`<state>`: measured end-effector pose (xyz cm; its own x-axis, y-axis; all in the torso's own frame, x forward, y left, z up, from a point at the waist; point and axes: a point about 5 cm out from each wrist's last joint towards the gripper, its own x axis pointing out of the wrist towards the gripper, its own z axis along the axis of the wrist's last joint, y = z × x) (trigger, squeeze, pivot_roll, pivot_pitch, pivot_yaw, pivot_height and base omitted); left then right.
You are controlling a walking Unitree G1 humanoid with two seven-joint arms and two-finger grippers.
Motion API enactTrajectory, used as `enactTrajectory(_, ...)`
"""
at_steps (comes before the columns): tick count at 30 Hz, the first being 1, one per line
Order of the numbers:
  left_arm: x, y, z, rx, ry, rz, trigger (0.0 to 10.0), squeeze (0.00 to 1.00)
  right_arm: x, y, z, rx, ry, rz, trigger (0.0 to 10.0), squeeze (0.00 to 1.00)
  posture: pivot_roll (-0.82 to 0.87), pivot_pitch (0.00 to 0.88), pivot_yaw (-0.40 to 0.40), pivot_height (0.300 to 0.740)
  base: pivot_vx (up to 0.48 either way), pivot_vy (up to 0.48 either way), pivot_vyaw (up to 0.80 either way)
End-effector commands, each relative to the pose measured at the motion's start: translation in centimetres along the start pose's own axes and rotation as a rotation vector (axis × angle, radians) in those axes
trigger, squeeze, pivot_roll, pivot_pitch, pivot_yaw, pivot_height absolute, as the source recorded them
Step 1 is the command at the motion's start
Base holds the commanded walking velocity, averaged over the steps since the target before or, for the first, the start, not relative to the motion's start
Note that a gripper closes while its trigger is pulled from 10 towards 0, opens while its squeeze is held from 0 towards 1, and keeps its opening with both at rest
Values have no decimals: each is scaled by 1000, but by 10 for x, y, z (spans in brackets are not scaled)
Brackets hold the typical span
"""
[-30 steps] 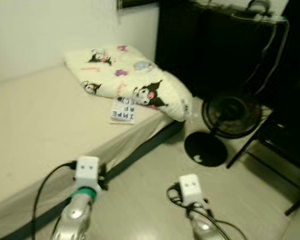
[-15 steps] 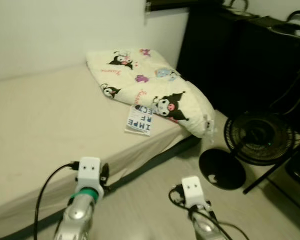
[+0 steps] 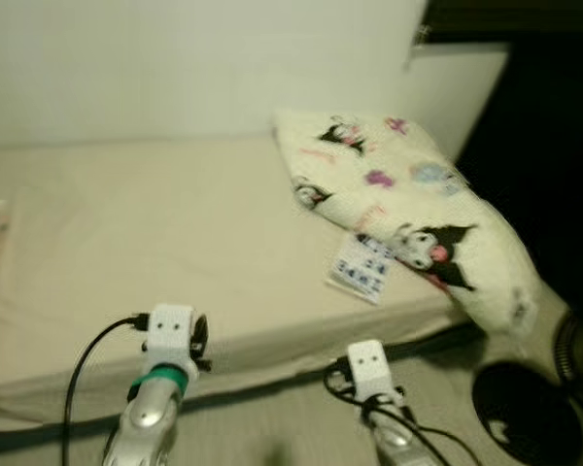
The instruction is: Clean up the room
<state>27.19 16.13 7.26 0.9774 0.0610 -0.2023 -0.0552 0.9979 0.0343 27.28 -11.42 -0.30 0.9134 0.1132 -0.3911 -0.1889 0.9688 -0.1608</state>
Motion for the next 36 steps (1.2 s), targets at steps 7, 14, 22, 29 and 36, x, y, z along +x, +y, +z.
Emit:
enactTrajectory(7, -3, -3, -6, -2, 27, -6, 10000, 0, -1, -7, -5, -1, 19, -9, 10000, 0, 137, 0, 39, 740, 290, 0, 354)
enactTrajectory(14, -3, -3, -6, -2, 28, -5, 10000, 0, 0, -7, -5, 23, 22, -15, 10000, 0, 138, 0, 39, 740, 291, 0, 571)
enactTrajectory(22, -1, -3, -6, -1, 28, -7, 10000, 0, 1, -9, -5, 27, 24, -23, 10000, 0, 134, 0, 43, 740, 285, 0, 0)
enactTrajectory(29, 0, -9, -9, 8, 60, -45, 10000, 0, 1, -12, -6, 40, 31, -35, 10000, 0, 129, 0, 47, 740, 115, 0, 0)
enactTrajectory(36, 1, -10, -8, 18, 50, -47, 10000, 0, 1, -13, -7, 43, 31, -41, 10000, 0, 125, 0, 45, 740, 0, 0, 0)
